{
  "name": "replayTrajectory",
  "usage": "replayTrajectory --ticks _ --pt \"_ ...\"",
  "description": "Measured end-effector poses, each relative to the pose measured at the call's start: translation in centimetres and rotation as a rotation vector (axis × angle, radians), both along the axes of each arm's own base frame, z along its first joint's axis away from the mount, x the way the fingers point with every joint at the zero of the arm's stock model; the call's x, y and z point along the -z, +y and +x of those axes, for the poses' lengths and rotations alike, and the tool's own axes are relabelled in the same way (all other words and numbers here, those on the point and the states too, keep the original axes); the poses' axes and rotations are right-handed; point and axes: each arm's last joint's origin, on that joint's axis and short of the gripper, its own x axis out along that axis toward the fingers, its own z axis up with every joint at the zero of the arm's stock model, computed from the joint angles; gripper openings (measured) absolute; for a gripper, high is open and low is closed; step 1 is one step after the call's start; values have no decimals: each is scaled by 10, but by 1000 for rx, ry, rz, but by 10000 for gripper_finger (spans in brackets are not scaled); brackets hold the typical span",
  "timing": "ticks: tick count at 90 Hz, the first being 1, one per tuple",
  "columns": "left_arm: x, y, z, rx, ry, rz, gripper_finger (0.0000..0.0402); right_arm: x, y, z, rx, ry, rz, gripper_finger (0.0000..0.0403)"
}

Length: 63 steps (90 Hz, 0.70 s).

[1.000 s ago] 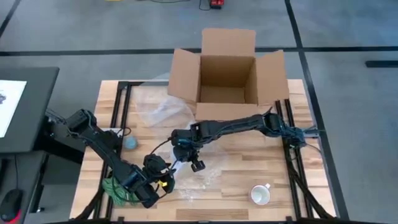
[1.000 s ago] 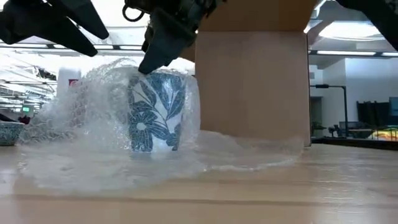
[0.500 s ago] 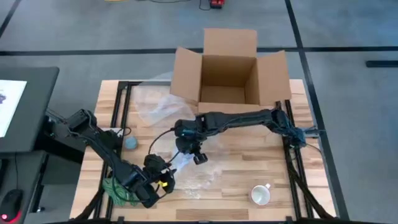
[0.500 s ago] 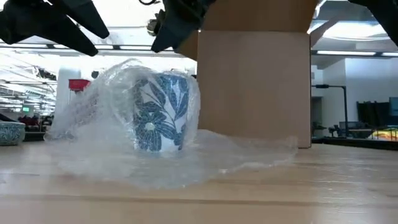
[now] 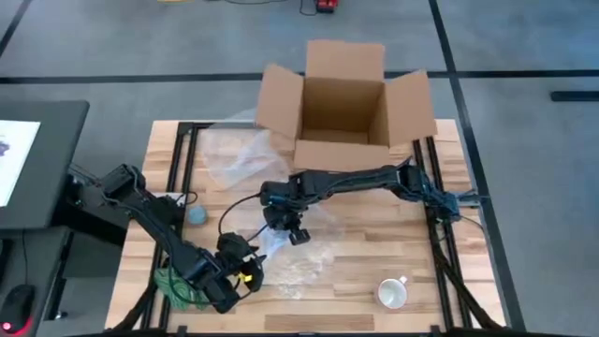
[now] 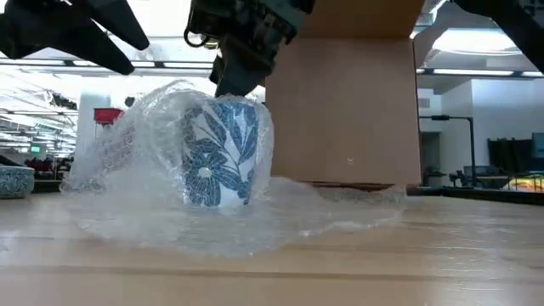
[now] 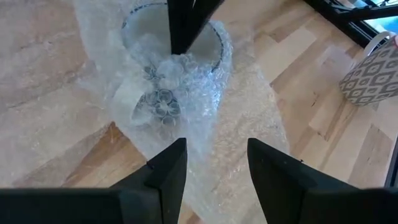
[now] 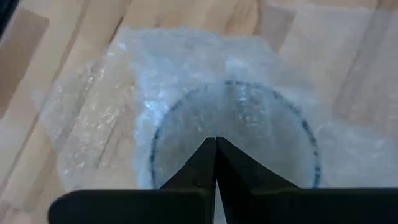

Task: Wrap mug
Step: Wrap the white blue mug with bubble wrap

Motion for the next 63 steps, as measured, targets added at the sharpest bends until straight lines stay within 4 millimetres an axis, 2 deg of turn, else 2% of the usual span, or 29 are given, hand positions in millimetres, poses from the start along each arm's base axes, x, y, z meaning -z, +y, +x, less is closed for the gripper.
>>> replayTrajectory --ticks 41,63 --pt "0 0 0 0 0 0 148 -4 -1 -2 7 0 -24 0" --pt "1 -1 0 22 44 -48 148 18 -2 6 16 27 -47 0"
